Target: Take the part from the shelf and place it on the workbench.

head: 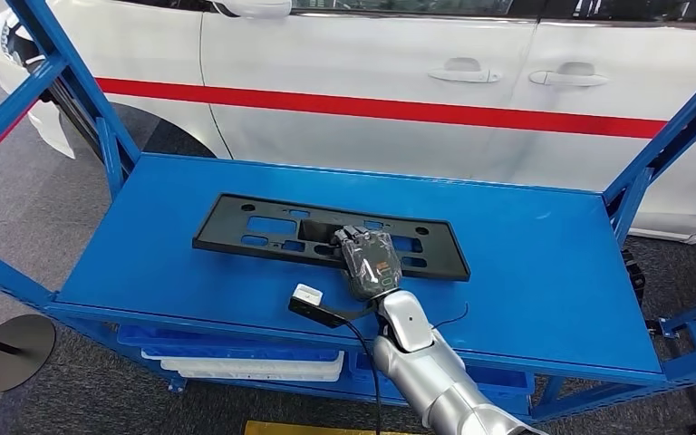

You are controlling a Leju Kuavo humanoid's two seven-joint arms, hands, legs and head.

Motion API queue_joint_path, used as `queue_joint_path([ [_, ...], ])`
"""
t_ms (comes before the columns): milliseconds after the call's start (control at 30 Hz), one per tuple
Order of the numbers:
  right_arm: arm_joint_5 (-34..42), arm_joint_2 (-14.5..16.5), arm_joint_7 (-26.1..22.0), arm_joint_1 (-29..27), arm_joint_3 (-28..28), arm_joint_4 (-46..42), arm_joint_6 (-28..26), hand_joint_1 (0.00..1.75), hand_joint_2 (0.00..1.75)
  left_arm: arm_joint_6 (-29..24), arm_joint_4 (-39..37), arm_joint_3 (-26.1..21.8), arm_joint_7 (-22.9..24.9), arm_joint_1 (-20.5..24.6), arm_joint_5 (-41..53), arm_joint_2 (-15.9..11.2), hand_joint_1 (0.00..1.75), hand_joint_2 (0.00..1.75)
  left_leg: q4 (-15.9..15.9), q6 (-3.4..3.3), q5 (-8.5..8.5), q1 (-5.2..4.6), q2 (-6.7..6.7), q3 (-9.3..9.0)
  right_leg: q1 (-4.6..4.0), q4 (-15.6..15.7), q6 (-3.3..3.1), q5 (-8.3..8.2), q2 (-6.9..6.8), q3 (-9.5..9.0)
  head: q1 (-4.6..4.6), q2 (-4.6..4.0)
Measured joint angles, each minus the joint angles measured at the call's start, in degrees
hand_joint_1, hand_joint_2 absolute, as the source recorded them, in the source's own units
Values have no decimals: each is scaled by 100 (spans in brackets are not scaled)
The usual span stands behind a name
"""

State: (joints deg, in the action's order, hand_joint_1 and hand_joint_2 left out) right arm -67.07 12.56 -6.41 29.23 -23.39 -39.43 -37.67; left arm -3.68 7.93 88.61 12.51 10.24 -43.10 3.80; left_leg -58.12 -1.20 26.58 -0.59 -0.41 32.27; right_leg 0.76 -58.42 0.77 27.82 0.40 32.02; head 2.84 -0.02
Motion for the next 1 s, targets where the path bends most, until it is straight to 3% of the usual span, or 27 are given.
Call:
queue_joint_path([
  [167,3582,-63,-1637,-129,351,-1474,1152,175,175,-20,0,0,-30,-18,-87,0,0,0,0,-1,2,0,3,-15,1,2,0,0,4,-11,0,0],
  [300,6404,-164,-2197,-428,794,-2968,2122,175,175,-56,0,0,-109,-82,-178,-4,0,0,-2,-2,-1,-3,-7,-3,3,3,1,-1,-10,-4,0,0],
  [400,7822,-216,-2413,-674,1132,-3959,2577,175,175,-184,0,0,-223,-121,-146,-8,0,0,-5,-3,-2,-4,-12,4,4,2,2,-1,-15,2,0,0],
  [533,8818,-277,-2493,-988,1500,-4989,3045,175,175,-640,0,0,-369,-121,100,-9,0,0,-4,-3,1,-4,-11,12,4,2,1,0,-13,10,0,0],
  [700,9258,-317,-2496,-1138,1834,-5773,3331,175,175,-852,0,0,-483,-102,167,-12,0,0,-1,-2,2,-3,-10,14,2,2,1,0,-10,15,0,0],
  [1000,10242,-325,-1966,-1169,2130,-5951,3989,175,175,-921,0,-13,-703,-98,-56,-11,0,0,0,-1,1,-2,-9,13,1,1,1,0,-10,11,0,0],
])
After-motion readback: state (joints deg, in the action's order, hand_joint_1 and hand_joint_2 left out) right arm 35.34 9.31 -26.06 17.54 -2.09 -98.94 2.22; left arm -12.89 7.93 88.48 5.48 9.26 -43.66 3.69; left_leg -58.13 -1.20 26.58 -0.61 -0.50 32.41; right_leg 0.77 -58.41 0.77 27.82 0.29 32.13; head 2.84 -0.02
